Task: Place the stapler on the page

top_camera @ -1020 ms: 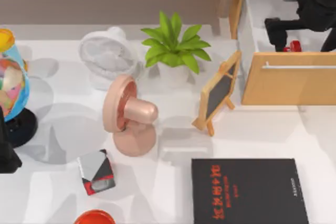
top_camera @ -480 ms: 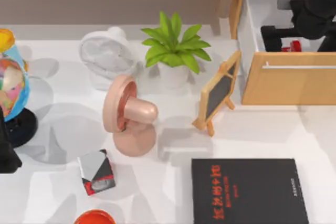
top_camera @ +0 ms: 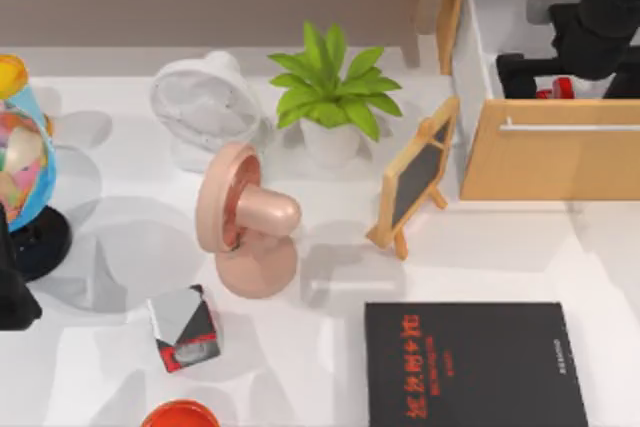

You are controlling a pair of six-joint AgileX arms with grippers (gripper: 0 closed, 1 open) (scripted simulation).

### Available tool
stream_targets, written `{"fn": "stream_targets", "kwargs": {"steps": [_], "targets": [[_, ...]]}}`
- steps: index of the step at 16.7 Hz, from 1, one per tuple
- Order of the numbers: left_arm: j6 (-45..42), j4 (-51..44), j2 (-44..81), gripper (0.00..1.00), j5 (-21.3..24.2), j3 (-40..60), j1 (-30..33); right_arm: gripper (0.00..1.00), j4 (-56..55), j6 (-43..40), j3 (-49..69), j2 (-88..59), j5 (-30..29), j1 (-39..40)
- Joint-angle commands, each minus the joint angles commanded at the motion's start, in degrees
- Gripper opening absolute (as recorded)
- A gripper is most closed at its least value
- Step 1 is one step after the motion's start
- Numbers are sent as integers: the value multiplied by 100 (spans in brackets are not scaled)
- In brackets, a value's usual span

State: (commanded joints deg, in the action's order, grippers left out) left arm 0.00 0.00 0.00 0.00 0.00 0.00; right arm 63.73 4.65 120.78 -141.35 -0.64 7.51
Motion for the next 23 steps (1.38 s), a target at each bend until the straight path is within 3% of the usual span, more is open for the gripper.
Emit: {"fn": "stream_targets", "kwargs": {"steps": [11,23], "targets": [[0,0,0,100,0,0,0,2,0,0,0,0,0,0],[0,0,0,100,0,0,0,0,31,-66,-8,172,-36,34]]}}
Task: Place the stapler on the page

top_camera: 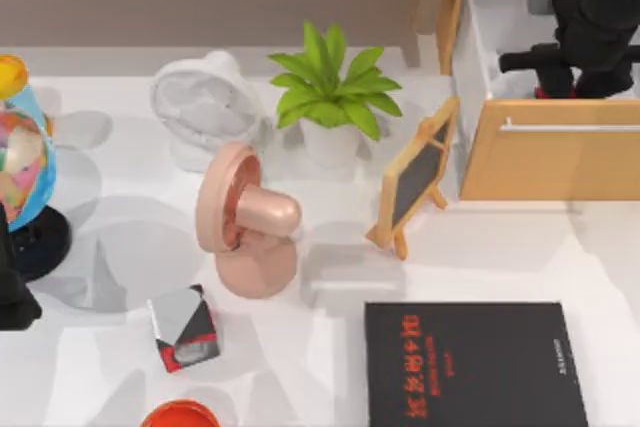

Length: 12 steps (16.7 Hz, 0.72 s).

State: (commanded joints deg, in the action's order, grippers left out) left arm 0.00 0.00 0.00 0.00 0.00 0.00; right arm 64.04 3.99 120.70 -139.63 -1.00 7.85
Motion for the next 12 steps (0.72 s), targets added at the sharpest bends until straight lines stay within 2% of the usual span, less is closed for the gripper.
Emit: {"fn": "stream_targets", "kwargs": {"steps": [6,12], "targets": [[0,0,0,100,0,0,0,0,-89,104,-509,1025,-365,113],[0,0,0,100,0,0,0,0,-591,1197,-1278,2462,-750,398]]}}
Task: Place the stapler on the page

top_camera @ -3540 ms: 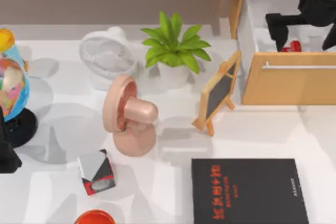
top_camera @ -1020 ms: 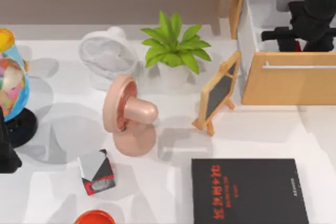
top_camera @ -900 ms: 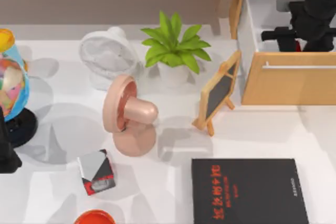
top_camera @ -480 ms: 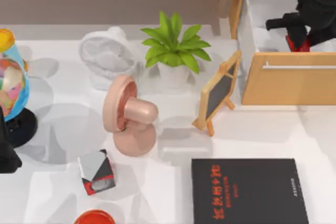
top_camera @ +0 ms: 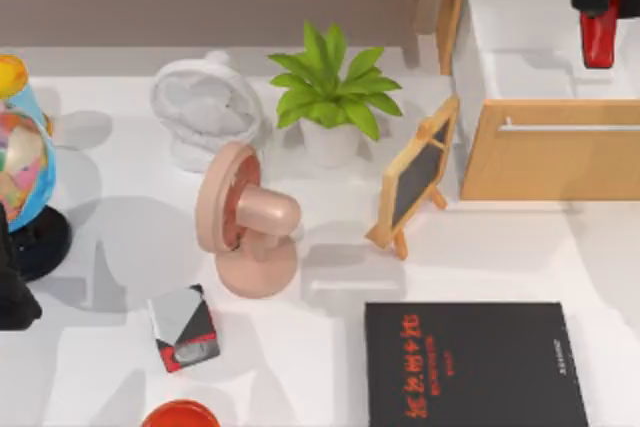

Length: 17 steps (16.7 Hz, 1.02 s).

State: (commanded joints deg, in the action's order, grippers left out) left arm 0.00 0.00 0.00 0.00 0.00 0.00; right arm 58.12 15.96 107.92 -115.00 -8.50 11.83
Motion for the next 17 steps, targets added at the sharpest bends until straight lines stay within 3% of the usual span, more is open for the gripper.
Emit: {"fn": "stream_targets", "kwargs": {"steps": [10,17], "targets": [[0,0,0,100,0,0,0,0,-454,2125,-2228,1897,-33,1450],[0,0,0,100,0,0,0,0,-374,2871,-3902,2238,264,2730]]}}
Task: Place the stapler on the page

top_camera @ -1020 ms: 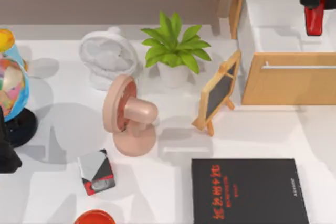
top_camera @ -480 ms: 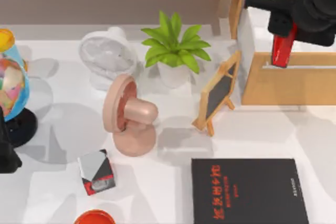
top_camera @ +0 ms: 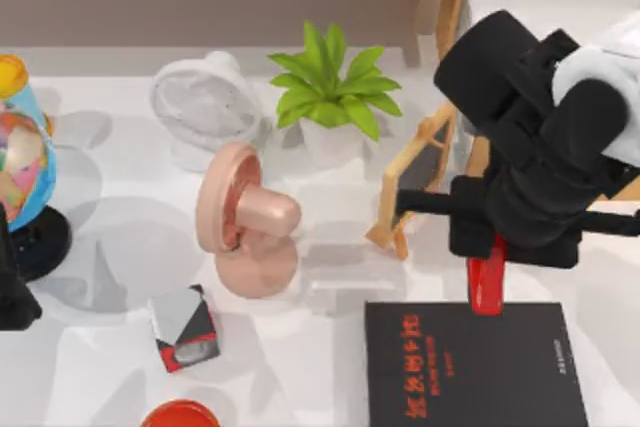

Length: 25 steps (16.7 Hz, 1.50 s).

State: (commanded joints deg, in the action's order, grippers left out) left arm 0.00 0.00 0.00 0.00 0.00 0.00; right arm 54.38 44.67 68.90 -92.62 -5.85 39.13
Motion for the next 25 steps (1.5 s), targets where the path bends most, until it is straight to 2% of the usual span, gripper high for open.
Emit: {"fn": "stream_targets", "kwargs": {"steps": [5,12,25], "targets": [[0,0,0,100,0,0,0,0,56,106,-608,-84,139,553],[0,0,0,100,0,0,0,0,44,111,-623,-79,141,550],[0,0,0,100,0,0,0,0,-611,86,-1029,-346,145,546]]}}
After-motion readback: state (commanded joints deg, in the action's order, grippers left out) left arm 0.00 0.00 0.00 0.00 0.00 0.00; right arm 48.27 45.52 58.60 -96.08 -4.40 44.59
